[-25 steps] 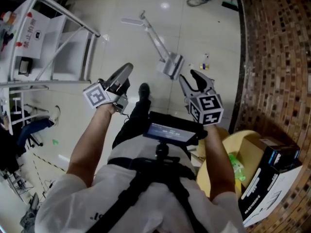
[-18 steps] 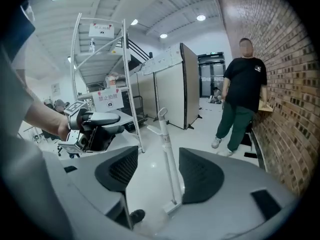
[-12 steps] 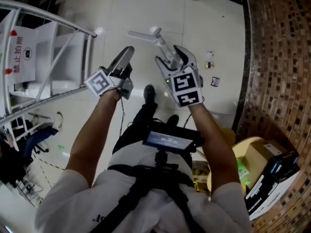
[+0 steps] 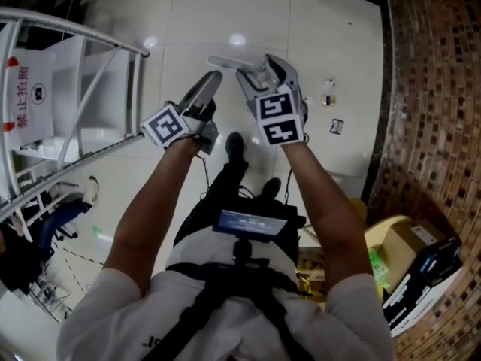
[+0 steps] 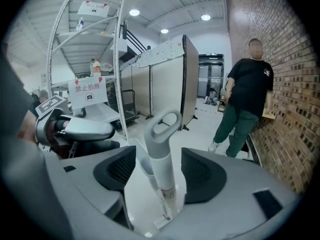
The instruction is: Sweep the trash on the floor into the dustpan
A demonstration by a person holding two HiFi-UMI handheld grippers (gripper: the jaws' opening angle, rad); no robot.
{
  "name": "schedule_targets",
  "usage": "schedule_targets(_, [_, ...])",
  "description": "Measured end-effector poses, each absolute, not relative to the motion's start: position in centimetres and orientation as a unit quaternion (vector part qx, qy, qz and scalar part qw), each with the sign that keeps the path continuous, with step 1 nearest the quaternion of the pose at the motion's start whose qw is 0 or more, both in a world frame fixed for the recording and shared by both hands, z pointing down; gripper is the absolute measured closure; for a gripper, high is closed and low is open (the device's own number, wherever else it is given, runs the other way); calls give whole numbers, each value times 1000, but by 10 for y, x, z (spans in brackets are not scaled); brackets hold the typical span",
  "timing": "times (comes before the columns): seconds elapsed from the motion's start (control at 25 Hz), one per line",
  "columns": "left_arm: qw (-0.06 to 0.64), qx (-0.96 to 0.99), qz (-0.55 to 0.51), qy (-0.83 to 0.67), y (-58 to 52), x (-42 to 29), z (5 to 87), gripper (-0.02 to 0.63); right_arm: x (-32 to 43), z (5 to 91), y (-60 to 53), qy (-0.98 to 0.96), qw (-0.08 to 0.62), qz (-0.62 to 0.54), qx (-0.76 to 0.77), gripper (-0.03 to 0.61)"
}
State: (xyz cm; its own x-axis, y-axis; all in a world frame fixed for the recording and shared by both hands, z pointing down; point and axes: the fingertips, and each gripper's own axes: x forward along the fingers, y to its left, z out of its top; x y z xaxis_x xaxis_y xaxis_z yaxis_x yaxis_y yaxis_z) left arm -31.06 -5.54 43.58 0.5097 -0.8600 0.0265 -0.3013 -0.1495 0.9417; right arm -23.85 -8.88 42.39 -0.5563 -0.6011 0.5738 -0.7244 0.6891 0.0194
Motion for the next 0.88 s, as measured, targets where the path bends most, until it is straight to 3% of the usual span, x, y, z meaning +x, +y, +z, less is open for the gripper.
schedule_targets(0.36, [534,711,-245,-386,-66,-286,448,407,-231,433,-116,-851,283,118,426,307])
schedule_targets(0.4, [533,715,-243,-382,-68,-283,448,407,-226,433,-116,-848,283,116,432,348])
schedule_targets(0.48, [530,722,-245,-370,-72,-275,445,407,-213,431,-115,-842,287,108,443,372])
schedule_targets(0.52, [530,725,-246,-365,-74,-272,443,407,-205,429,-115,-838,292,101,449,413])
schedule_targets(0.56, [530,727,-246,-361,-76,-269,442,407,-196,428,-115,-833,300,91,456,502])
schedule_targets(0.6, [531,727,-248,-358,-78,-266,440,407,-188,427,-116,-826,310,80,463,531])
schedule_targets(0.88, [548,723,-245,-342,-64,-248,442,396,-105,419,-122,-798,320,62,506,532])
